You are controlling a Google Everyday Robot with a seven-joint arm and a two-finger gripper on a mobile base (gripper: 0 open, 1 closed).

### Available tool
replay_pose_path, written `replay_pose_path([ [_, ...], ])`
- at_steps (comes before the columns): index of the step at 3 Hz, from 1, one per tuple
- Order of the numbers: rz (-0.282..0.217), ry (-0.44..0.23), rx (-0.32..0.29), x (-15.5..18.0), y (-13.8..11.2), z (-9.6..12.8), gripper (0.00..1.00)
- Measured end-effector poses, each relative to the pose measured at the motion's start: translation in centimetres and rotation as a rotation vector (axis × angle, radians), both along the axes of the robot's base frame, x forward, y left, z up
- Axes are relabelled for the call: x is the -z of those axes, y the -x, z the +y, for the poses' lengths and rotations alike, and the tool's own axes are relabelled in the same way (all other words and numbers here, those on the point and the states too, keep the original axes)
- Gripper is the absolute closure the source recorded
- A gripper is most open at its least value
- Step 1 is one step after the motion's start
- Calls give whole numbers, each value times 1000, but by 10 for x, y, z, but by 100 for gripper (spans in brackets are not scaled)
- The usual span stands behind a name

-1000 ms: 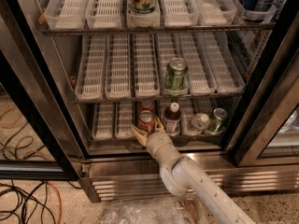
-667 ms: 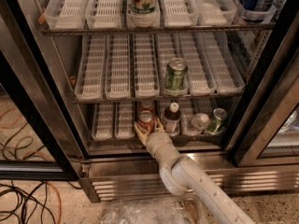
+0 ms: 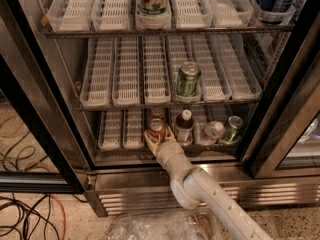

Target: Pick coke can from bottom shelf of fridge

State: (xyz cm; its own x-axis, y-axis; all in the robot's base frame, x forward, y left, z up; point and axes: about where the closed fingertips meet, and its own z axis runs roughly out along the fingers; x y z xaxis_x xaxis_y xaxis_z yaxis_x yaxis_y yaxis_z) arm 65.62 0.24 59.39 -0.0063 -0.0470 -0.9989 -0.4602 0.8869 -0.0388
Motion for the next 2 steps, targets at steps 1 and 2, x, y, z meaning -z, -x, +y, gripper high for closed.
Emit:
replay_pose_path([
  [1,0,0,0,0,0,0,100],
  [2,5,11,-2,-2,2,-1,100],
])
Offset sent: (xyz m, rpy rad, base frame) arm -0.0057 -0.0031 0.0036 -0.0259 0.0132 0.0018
